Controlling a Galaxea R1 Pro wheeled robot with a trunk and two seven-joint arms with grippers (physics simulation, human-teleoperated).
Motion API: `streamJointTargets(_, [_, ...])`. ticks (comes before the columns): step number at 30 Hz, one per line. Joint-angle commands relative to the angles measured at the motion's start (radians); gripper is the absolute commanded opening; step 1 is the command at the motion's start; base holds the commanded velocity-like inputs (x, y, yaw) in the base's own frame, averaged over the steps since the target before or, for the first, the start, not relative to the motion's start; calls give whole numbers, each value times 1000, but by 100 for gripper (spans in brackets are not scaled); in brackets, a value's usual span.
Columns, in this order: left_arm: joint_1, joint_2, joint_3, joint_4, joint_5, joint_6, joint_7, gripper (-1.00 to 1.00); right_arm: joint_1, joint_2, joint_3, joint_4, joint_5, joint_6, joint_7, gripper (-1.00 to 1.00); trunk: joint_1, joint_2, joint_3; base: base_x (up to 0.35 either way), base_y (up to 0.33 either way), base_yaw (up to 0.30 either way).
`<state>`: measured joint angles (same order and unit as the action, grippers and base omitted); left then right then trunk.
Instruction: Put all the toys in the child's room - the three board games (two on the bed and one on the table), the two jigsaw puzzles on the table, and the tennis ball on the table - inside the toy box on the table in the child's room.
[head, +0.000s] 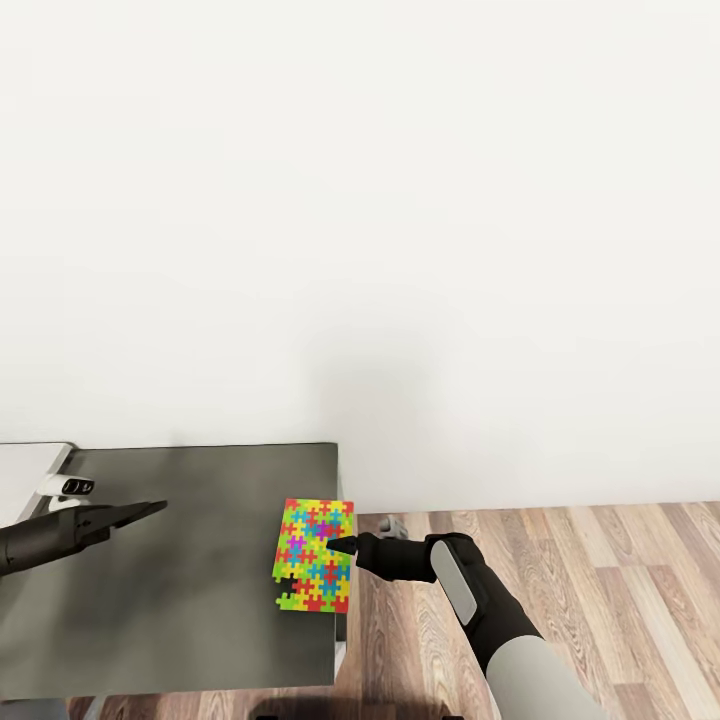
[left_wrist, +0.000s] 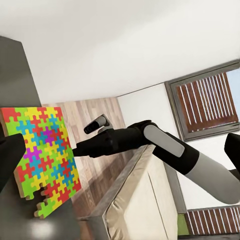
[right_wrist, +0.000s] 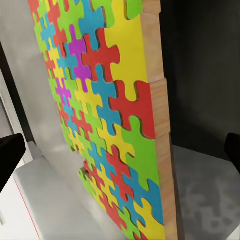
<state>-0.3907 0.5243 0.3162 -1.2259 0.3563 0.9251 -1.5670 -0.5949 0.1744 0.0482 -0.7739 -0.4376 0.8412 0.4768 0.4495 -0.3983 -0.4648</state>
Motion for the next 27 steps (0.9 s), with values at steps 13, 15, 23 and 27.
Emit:
streamJointTargets(13, [0, 0, 0, 0, 0, 11, -4, 100, -1, 0, -1, -1, 3, 4, 3, 100, 1, -2, -1, 0, 40, 0])
streamJointTargets(15, [0, 0, 0, 0, 0, 11, -4, 100, 0, 0, -1, -1, 3, 4, 3, 100, 1, -2, -1, 0, 55, 0])
streamJointTargets(23, [0, 0, 0, 0, 0, 11, -4, 100, 0, 0, -1, -1, 3, 4, 2, 100, 1, -2, -1, 0, 17, 0])
streamJointTargets(27, [0, 0, 0, -1, 0, 11, -4, 100, 0, 0, -1, -1, 3, 4, 2, 100, 1, -2, -1, 0, 4, 0])
